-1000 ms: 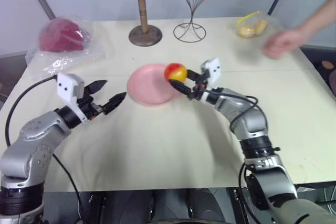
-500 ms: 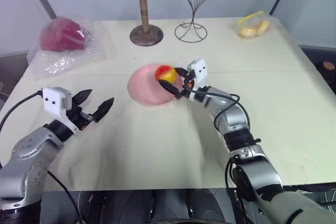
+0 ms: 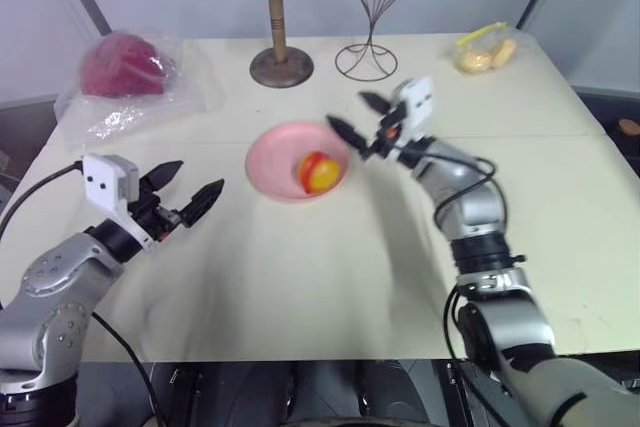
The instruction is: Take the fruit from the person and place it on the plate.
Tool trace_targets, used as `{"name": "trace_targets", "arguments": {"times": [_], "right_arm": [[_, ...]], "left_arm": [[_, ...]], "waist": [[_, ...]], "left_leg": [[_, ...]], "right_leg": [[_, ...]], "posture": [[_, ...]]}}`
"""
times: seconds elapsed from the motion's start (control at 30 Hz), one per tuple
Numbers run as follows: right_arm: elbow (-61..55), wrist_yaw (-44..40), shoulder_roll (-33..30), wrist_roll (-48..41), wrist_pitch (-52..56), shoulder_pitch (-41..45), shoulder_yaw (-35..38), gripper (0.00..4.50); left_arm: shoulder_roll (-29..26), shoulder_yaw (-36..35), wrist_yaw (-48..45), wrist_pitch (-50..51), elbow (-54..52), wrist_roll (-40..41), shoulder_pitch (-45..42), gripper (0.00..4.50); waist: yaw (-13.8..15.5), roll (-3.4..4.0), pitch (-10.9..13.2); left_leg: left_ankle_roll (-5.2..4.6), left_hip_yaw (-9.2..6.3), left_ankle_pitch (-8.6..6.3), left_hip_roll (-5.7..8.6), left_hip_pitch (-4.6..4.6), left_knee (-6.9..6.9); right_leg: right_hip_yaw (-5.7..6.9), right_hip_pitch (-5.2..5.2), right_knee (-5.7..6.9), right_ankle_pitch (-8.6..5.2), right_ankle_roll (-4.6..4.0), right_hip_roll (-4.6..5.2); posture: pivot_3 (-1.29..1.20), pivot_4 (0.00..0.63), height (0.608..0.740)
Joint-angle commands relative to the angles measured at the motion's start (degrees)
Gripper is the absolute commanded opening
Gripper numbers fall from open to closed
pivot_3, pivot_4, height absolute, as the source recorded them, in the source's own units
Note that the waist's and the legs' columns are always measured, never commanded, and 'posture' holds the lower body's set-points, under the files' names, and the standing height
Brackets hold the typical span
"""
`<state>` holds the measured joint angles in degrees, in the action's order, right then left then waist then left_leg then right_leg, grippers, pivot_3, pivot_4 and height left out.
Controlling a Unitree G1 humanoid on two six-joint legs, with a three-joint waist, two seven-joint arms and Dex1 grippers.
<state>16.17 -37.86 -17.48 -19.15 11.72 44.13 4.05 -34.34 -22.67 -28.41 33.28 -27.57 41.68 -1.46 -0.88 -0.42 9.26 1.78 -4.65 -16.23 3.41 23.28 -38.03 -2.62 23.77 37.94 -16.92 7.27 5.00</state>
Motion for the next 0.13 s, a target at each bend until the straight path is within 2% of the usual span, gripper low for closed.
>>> {"name": "trace_targets", "arguments": {"times": [0.03,0.13], "right_arm": [[-5.36,0.17,-5.59,-0.78,1.53,-1.67,4.24,4.47],[-5.42,1.19,-9.03,0.16,1.5,-4.92,6.07,4.47]], "left_arm": [[0.46,-0.32,0.88,-0.77,-0.88,-0.03,-0.94,4.5],[1.22,-0.03,1.2,-1.5,-0.75,-0.73,-0.6,4.5]], "waist": [[0.01,0.0,0.0],[0.04,-0.01,-0.01]], "left_leg": [[0.0,0.0,0.0,0.0,0.0,0.0],[-0.02,0.01,-0.01,0.0,0.0,0.01]], "right_leg": [[0.0,0.0,-0.01,0.0,0.0,0.0],[0.0,-0.03,-0.03,0.0,0.0,0.01]], "posture": [[0.0,0.15,0.74],[0.0,0.15,0.74]]}}
